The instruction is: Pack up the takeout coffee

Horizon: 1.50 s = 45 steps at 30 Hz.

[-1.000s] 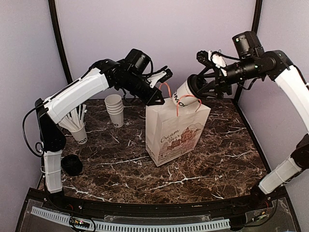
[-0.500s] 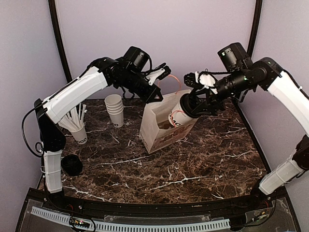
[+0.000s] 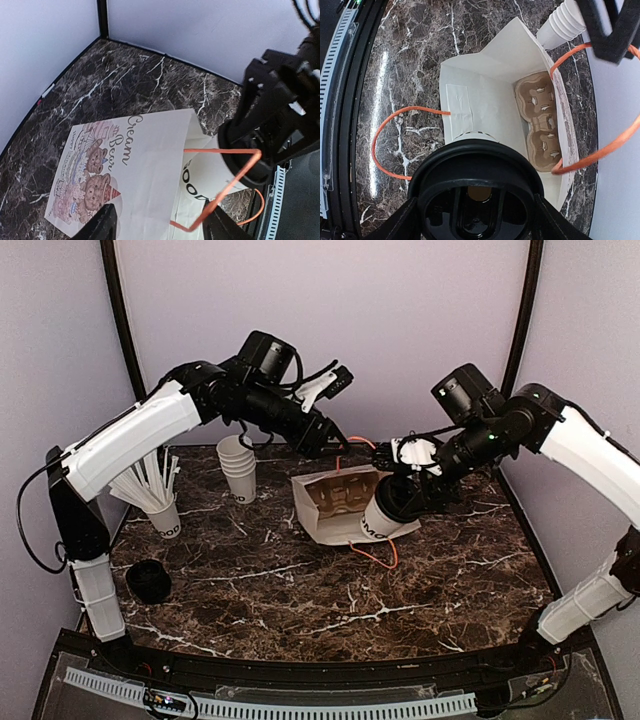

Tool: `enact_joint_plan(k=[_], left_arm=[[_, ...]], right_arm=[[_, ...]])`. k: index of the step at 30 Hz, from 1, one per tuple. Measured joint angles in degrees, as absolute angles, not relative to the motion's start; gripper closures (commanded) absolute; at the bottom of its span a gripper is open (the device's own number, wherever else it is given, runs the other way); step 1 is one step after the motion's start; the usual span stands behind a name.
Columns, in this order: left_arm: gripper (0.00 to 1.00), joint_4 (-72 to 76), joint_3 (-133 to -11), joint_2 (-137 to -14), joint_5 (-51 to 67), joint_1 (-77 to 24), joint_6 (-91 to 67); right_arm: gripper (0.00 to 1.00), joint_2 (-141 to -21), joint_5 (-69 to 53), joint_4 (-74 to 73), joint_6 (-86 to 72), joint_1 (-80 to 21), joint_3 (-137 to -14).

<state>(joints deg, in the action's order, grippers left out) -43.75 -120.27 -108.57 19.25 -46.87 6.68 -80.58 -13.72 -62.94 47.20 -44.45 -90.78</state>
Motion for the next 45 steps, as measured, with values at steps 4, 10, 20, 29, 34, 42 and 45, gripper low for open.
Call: enact_joint_plan(k=[4, 10, 20, 29, 34, 42, 45], left_arm=[[0.33, -40.1, -114.3, -102.1, 21.5, -47.1, 6.4], [0.33, -36.9, -112.0, -98.8, 20.7, -47.2, 6.5], [0.3, -35.3, -106.6, -99.1, 16.6, -47.2, 6.9], [0.28, -31.5, -97.3, -97.2, 12.9, -41.3, 3.9], [0.33, -29.2, -97.3, -96.7, 17.0, -38.9, 2.5], [0.44, -28.7, -97.5, -96.8, 21.9, -40.8, 1.7], [0.46, -30.2, -99.8, -98.0, 20.9, -41.8, 2.6]], right_arm=[[0.38, -80.4, -11.8, -63.0, 47.7, -45.5, -89.3], [0.38, -80.6, -4.0, -58.5, 47.4, -46.7, -89.3], [0.38, -84.9, 4.9, -53.3, 47.3, -48.6, -91.5], [0.39, -86.1, 10.0, -51.7, 47.8, -50.7, -92.3], [0.39, -86.1, 11.8, -50.8, 47.9, -51.1, -91.1], [0.39, -86.4, 13.0, -50.3, 47.9, -51.1, -91.0], [0.39, -86.4, 13.3, -50.1, 47.9, -51.1, -91.0]])
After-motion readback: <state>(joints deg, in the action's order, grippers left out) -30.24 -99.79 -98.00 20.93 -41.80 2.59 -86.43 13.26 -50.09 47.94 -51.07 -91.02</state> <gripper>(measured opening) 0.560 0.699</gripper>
